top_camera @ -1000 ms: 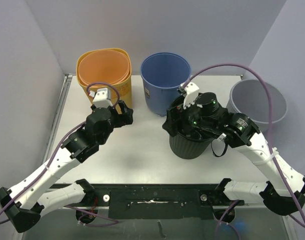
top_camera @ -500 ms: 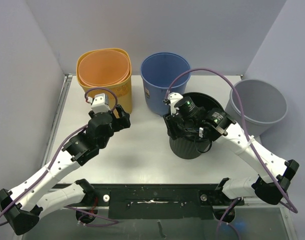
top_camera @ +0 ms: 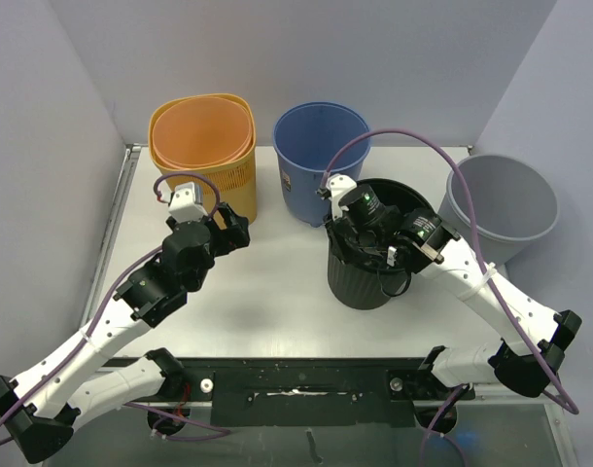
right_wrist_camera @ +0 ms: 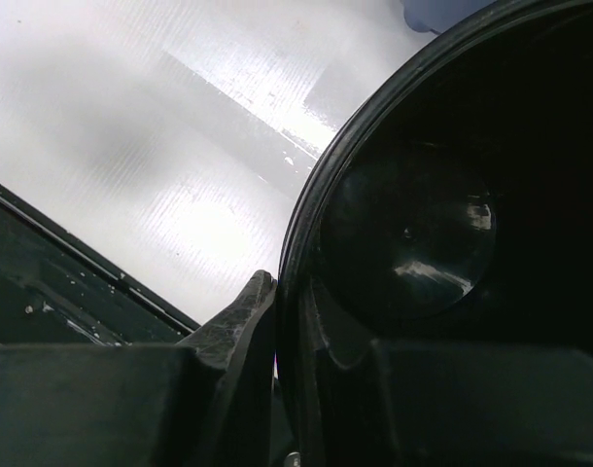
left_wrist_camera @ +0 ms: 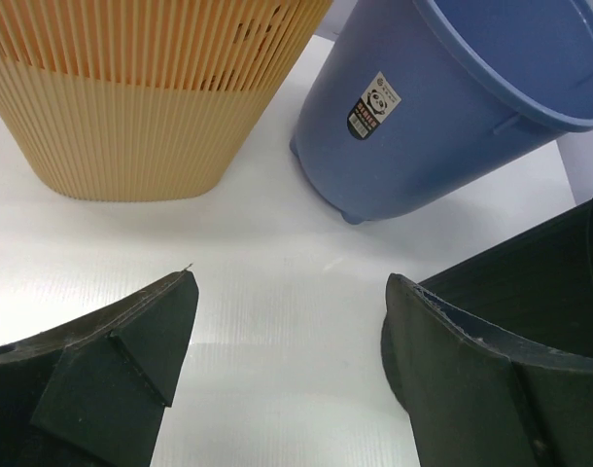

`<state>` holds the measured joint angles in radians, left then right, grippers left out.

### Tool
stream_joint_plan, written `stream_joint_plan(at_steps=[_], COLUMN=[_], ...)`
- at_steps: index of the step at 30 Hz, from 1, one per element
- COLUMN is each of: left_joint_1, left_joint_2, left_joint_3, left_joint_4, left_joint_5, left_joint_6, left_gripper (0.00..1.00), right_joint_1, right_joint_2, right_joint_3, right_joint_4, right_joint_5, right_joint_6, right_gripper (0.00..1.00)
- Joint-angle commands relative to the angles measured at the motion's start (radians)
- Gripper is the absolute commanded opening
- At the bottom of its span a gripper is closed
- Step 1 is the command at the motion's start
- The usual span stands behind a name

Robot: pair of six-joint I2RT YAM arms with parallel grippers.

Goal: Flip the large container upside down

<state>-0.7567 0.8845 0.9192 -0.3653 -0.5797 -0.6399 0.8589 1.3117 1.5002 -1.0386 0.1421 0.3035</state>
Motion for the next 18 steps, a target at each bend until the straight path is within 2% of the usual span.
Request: stream_joint_plan(at_steps=[1,4,9,12,15,18], left_joint_1=[0.005,0.004,0.004,0.005,0.007,0.018], left_joint_2=[-0.011,0.015,0.064,0.044,-0.005,-0.035], left_joint_3=[-0.012,0.004,0.103,0.154,0.112,0.091], left_joint_4=[0.129,0.199,0.182,0.160,0.167,0.154], left_joint_5=[0.016,0.117,0.189,0.125,-0.034,-0.113], left_joint_6=[-0.022,0.020,0.023,0.023,0.008,0.010], left_gripper=[0.78,0.78,0.79,0.80,0.82,0.82], right_joint_1=[0.011,0.011,0.010,0.008,-0.020,-0.059], right_joint_2=[-0.044,-0.081,-0.124,-0.158,-0.181,-0.183], right_joint_3=[0.016,0.007,-0.013,-0.076,-0.172,-0.221], right_joint_4=[0.141,0.184,0.331,0.489,0.672,0.753], right_joint_5=[-0.083,-0.121,-0.220,-0.299,-0.363,-0.376], right_joint_6=[0.020,0.021,0.061,0.117,0.179,0.234], right_gripper=[0.00,0.00,0.00,0.00,0.00,0.00])
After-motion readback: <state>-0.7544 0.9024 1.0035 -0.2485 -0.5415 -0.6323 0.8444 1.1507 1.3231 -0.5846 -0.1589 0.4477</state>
